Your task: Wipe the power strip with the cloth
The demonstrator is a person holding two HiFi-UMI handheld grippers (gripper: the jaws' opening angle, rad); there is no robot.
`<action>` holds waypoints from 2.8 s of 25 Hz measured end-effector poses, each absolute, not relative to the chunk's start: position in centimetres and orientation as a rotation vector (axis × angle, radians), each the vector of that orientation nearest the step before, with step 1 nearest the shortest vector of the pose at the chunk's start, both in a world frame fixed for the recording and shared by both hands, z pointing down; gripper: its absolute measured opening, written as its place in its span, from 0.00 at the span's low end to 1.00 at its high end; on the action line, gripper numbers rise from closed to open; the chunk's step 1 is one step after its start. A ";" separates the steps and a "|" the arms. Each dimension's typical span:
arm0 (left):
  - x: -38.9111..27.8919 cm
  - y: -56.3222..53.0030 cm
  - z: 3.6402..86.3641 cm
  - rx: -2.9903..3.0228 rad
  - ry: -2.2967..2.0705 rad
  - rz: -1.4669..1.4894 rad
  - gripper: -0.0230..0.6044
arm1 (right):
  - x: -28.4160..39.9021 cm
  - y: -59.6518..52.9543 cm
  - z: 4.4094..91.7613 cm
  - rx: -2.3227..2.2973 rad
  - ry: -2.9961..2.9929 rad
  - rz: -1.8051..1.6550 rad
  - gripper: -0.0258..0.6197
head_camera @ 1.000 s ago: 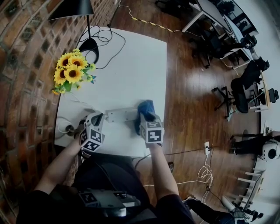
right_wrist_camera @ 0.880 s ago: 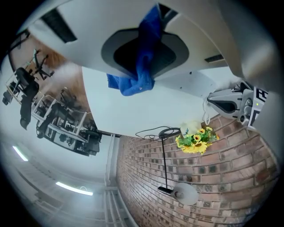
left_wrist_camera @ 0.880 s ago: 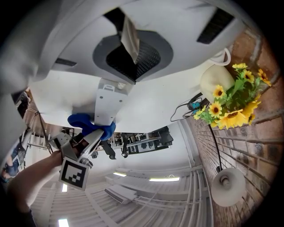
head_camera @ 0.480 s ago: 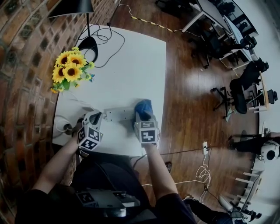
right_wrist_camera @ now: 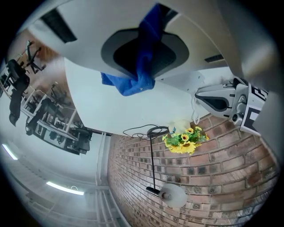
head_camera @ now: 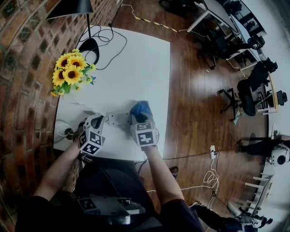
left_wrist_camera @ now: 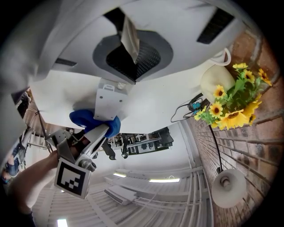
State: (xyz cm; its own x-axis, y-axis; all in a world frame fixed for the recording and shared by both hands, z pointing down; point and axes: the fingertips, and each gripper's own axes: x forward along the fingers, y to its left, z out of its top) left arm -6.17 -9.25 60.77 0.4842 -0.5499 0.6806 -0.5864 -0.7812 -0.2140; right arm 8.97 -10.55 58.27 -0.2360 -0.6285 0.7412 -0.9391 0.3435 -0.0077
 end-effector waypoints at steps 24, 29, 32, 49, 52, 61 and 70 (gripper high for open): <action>-6.3 -9.2 60.7 2.645 -1.038 1.155 0.07 | 1.4 -10.7 58.1 1.248 -2.063 0.637 0.13; -6.1 -9.2 60.7 2.653 -1.048 1.127 0.07 | 0.5 -10.5 57.9 1.237 -2.077 0.628 0.13; -6.3 -9.5 60.8 2.648 -1.061 1.132 0.07 | -1.2 -10.3 58.1 1.194 -2.116 0.636 0.13; -6.1 -9.2 60.4 2.626 -1.083 1.173 0.07 | -4.0 -9.2 57.9 1.080 -2.155 0.644 0.13; -6.1 -9.3 60.7 2.634 -1.084 1.189 0.07 | -4.0 -9.3 57.9 1.090 -2.162 0.671 0.13; -6.0 -9.5 60.8 2.666 -1.093 1.209 0.07 | -4.9 -8.2 58.0 1.007 -2.223 0.637 0.13; -6.0 -9.4 61.0 2.637 -1.060 1.279 0.07 | -4.3 -8.1 58.0 0.970 -2.223 0.679 0.13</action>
State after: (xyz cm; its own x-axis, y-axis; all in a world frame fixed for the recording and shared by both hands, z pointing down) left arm -5.99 -9.37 60.99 0.4319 -0.5655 0.7026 -0.5858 -0.7682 -0.2582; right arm -4.28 -8.11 58.02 -0.5433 -0.4587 0.7032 -0.7735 0.5992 -0.2066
